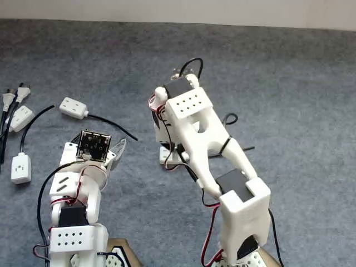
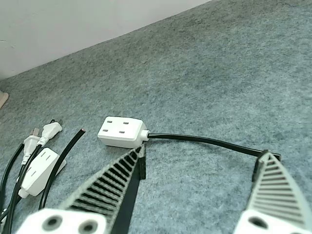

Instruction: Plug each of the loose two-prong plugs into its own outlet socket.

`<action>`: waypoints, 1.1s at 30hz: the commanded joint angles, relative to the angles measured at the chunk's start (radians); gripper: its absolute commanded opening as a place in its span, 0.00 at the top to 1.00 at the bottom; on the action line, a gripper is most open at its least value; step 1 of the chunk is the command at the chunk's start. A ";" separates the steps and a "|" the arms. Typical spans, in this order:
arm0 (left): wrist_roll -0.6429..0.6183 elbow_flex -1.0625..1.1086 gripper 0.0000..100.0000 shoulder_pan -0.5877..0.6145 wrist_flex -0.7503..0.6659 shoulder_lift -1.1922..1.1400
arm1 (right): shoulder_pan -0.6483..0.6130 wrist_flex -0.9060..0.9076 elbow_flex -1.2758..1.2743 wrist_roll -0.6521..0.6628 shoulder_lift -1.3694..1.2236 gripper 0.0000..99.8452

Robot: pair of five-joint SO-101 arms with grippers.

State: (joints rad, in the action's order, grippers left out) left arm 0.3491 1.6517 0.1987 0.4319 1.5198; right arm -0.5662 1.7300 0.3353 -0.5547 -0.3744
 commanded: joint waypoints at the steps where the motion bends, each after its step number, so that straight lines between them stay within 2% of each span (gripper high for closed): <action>1: 0.000 -0.008 0.66 -0.002 -0.020 0.012 | -0.001 0.019 0.044 0.014 -0.016 0.99; 15: 0.000 -0.004 0.66 -0.001 -0.015 0.012 | -0.010 0.031 0.044 0.051 0.018 0.99; 18: -0.034 -0.016 0.66 0.004 -0.006 0.001 | -0.041 0.031 0.035 0.180 0.018 0.99; 21: -0.098 -0.093 0.66 0.084 0.107 -0.001 | -0.105 0.035 0.018 0.344 0.033 0.99; 23: -0.138 -0.170 0.66 0.145 0.206 -0.001 | -0.151 0.033 -0.005 0.376 0.097 0.96; 28: -0.152 -0.265 0.66 0.183 0.341 -0.015 | -0.229 0.005 -0.101 0.410 0.384 0.74; 30: -0.173 -0.305 0.66 0.185 0.394 -0.068 | -0.240 -0.051 -0.223 0.425 0.479 0.72; 33: -0.189 -0.386 0.66 0.223 0.404 -0.223 | -0.271 -0.202 -0.483 0.433 0.579 0.75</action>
State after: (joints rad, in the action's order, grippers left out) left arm 0.1788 1.3679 0.3890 0.8247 1.4124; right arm -0.8040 1.6502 0.0575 -0.1389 0.0767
